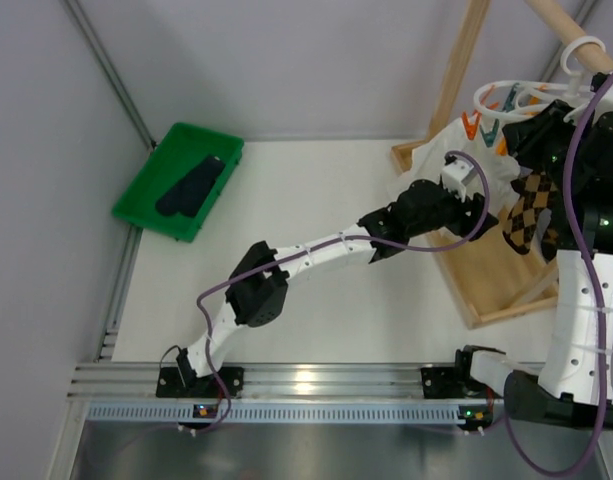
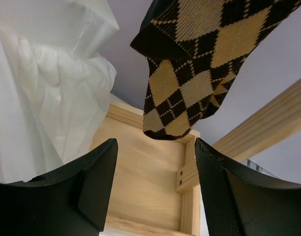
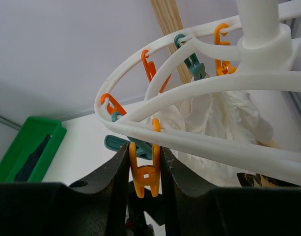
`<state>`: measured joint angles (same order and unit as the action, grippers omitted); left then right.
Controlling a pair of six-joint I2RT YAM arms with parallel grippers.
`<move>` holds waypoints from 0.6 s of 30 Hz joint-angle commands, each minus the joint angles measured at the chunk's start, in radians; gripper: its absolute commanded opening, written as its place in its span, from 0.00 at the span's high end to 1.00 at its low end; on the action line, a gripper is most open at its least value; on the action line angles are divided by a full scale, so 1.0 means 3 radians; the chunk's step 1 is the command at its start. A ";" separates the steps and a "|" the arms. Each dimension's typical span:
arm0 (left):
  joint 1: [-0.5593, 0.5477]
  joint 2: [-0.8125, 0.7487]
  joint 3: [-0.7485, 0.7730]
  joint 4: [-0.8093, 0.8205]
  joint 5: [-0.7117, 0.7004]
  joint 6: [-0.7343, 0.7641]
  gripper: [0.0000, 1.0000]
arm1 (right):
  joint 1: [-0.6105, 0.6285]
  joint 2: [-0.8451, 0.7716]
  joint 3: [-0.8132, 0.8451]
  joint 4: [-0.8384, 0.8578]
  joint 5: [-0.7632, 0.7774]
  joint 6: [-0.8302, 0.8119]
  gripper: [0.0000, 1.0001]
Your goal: Remove the socks clipped to the hanger
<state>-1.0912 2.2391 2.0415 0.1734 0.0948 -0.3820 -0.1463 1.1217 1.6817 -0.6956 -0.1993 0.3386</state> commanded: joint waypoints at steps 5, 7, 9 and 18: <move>-0.0024 0.0390 0.0425 0.0654 0.0011 0.0046 0.18 | 0.0027 0.0116 0.0014 -0.0243 -0.0348 0.0349 0.78; -0.0029 0.0497 0.0532 0.0685 0.0062 0.0031 0.17 | 0.0033 0.0132 -0.0012 -0.0207 -0.0348 0.0364 0.78; -0.0039 0.0564 0.0594 0.0716 0.0073 0.0006 0.13 | 0.0033 0.0132 -0.0042 -0.0177 -0.0343 0.0360 0.78; -0.0177 0.0907 0.0992 0.0890 -0.0571 -0.0178 0.02 | 0.0048 0.0127 0.0024 -0.0238 -0.0266 0.0283 0.78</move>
<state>-1.1187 2.4882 2.2757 0.3386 0.0250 -0.4023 -0.1463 1.1522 1.6829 -0.6697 -0.2302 0.4049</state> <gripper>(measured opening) 0.982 0.239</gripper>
